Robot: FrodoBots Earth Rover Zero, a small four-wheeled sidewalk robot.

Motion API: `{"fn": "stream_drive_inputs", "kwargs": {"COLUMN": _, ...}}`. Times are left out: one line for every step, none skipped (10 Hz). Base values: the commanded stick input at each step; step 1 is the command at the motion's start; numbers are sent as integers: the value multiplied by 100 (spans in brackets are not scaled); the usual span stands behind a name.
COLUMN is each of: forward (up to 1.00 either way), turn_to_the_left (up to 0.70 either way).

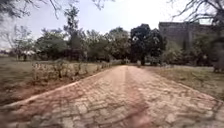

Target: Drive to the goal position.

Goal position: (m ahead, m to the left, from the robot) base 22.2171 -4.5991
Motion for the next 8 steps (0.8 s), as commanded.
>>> {"fn": "stream_drive_inputs", "kwargs": {"forward": 70, "turn_to_the_left": 0}}
{"fn": "stream_drive_inputs", "kwargs": {"forward": 70, "turn_to_the_left": 0}}
{"fn": "stream_drive_inputs", "kwargs": {"forward": 70, "turn_to_the_left": 0}}
{"fn": "stream_drive_inputs", "kwargs": {"forward": 70, "turn_to_the_left": 0}}
{"fn": "stream_drive_inputs", "kwargs": {"forward": 70, "turn_to_the_left": 0}}
{"fn": "stream_drive_inputs", "kwargs": {"forward": 70, "turn_to_the_left": 0}}
{"fn": "stream_drive_inputs", "kwargs": {"forward": 70, "turn_to_the_left": 0}}
{"fn": "stream_drive_inputs", "kwargs": {"forward": 70, "turn_to_the_left": 0}}
